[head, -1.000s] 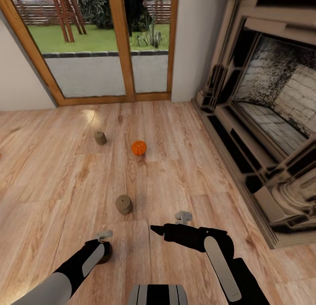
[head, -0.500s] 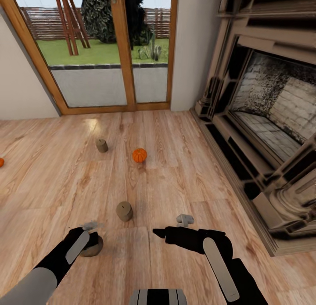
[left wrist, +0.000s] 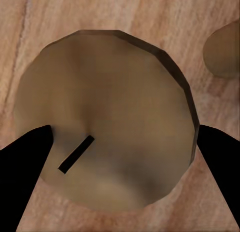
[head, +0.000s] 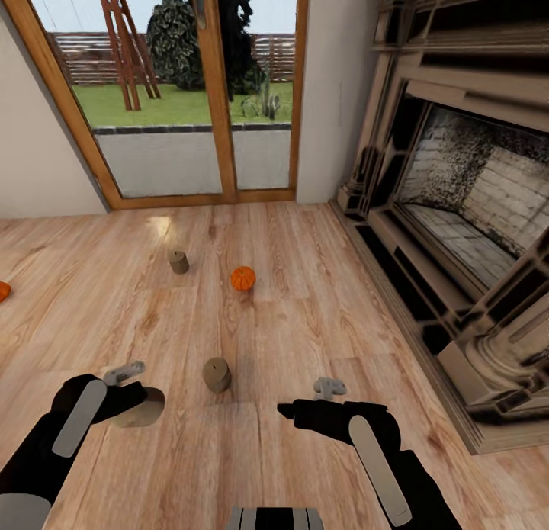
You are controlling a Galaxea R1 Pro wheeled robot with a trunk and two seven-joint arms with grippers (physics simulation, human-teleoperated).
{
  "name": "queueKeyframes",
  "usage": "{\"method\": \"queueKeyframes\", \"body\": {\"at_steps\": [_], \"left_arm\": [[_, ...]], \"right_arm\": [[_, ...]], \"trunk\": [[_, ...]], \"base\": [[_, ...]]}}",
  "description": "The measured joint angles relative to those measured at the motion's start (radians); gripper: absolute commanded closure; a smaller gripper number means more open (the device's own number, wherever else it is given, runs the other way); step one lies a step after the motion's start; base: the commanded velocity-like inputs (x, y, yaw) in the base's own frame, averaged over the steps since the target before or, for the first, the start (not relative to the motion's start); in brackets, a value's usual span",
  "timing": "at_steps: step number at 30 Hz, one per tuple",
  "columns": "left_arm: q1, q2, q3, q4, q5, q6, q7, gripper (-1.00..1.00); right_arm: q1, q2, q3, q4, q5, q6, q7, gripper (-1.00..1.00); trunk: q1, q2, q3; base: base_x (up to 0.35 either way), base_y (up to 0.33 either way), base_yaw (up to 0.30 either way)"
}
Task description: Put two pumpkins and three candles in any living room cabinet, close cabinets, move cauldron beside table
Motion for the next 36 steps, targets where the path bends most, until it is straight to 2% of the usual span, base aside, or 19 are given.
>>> {"method": "queueKeyframes", "body": {"at_steps": [6,11,14,23,32,36], "left_arm": [[0.008,-0.003,0.007,-0.016,-0.006,0.004,0.001,1.0],[0.008,-0.003,0.008,-0.017,-0.007,0.005,0.001,1.0],[0.008,-0.003,0.009,-0.017,-0.006,0.005,0.001,1.0],[0.009,-0.003,0.009,-0.017,-0.004,0.004,0.001,1.0],[0.009,-0.005,0.007,-0.017,-0.003,0.004,0.0,1.0],[0.009,-0.005,0.007,-0.017,-0.002,0.004,0.0,1.0]], "right_arm": [[0.0,0.0,0.008,0.009,0.005,0.002,-0.01,-1.0],[0.0,0.0,0.092,0.015,0.026,0.0,-0.143,-1.0],[0.0,0.0,0.116,0.014,0.028,-0.001,-0.175,-1.0],[0.0,0.0,0.127,0.01,0.031,0.0,-0.185,-1.0],[0.0,0.001,0.13,0.011,0.031,0.001,-0.185,-1.0],[0.0,0.0,0.16,0.013,0.032,0.0,-0.186,-1.0]], "trunk": [[0.0,0.0,0.0],[0.0,0.0,0.0],[0.0,0.0,0.0],[0.0,0.0,0.0],[0.0,0.0,0.0],[0.0,0.0,0.0]], "base": [[0.0,0.242,0.0],[0.0,0.284,0.0],[0.0,0.287,0.0],[0.0,0.144,0.017],[0.0,0.002,0.26],[0.05,0.0,0.286]]}}
